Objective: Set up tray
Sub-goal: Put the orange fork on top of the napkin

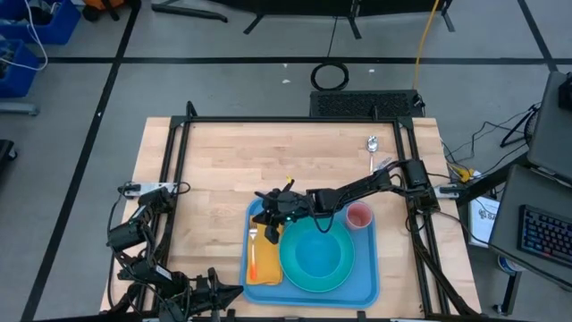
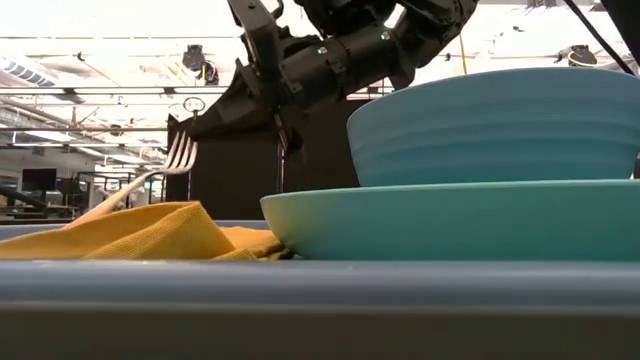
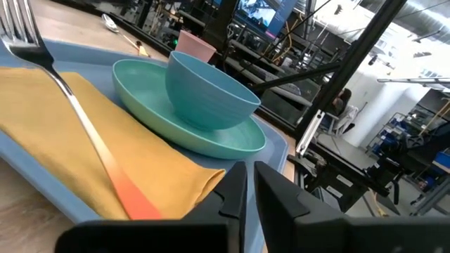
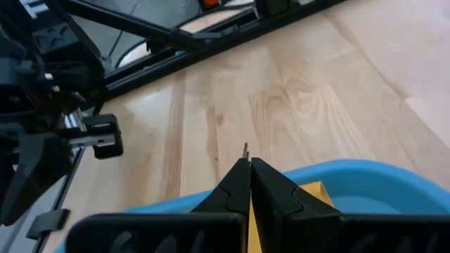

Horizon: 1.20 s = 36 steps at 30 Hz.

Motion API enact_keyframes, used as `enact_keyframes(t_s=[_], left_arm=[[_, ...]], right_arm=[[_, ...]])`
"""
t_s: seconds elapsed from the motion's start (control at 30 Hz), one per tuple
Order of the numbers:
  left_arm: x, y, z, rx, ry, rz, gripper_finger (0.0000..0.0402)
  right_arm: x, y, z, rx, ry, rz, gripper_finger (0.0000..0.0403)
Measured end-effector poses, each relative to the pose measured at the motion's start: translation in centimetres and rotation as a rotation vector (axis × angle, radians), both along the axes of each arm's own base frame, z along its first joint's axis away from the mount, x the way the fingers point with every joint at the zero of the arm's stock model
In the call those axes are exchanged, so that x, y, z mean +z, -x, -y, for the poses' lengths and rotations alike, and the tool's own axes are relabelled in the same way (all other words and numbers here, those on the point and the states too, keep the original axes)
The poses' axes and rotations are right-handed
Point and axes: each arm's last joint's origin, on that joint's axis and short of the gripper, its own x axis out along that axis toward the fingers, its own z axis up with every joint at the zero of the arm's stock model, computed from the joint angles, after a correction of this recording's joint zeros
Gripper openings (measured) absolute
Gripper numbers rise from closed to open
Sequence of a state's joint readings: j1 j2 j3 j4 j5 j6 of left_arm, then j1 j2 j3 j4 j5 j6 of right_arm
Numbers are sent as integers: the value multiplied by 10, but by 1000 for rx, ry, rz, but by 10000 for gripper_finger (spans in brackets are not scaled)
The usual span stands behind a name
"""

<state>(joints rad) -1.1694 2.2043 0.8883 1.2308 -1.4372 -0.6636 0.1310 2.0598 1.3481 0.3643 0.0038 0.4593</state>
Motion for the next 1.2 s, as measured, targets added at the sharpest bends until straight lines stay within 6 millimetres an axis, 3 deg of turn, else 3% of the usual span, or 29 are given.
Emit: enact_keyframes(t_s=[0.4,0.67,1.2], left_arm=[[0,0,0,-7,0,-1,4],[0,0,0,-6,0,-1,28],[0,0,0,-6,0,-1,3]], right_arm=[[-9,-1,5,-37,6,-34,0],[-29,-6,8,-52,-23,-42,0],[-35,-6,13,-102,-36,-78,0]])
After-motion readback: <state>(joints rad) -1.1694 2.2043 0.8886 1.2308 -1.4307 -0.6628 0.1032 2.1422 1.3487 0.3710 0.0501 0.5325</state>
